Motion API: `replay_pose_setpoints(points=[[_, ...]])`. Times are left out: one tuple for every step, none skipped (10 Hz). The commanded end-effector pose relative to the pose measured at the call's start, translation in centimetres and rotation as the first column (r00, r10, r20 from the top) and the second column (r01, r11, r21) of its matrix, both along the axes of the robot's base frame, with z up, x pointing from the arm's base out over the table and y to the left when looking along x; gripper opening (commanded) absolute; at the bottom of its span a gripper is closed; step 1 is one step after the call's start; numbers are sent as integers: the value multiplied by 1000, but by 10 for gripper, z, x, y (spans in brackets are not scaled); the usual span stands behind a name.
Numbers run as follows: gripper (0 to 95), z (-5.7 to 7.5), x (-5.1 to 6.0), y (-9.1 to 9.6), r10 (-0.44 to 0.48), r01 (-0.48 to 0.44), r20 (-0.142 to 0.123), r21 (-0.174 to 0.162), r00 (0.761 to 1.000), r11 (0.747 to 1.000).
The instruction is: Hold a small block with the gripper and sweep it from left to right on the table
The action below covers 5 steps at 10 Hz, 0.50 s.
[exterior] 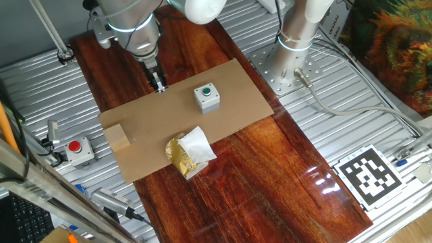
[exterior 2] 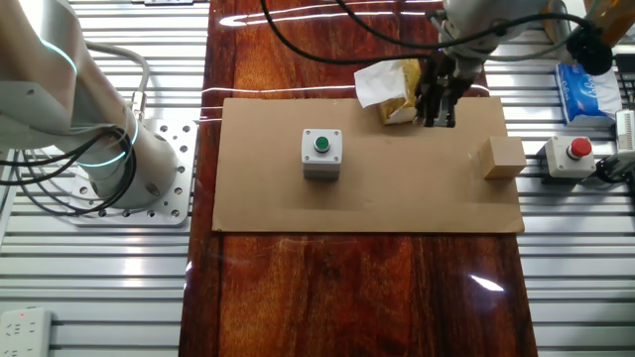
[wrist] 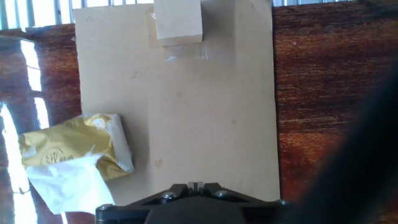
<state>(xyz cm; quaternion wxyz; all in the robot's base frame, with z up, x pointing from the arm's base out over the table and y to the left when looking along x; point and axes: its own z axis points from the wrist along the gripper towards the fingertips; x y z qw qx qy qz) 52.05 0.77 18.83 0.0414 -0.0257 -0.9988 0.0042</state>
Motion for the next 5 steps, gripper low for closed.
replay_pose_setpoints(points=[[0,-1,2,0,4,-4,5,-3,1000,1000],[0,-8,8,-4,14,-14,24,-10,1000,1000],[0,-21,23,-12,26,-26,42,-10,999,1000],[0,-32,38,-17,31,-30,46,-9,998,1000],[0,-38,52,-19,26,-26,48,-6,998,1000]])
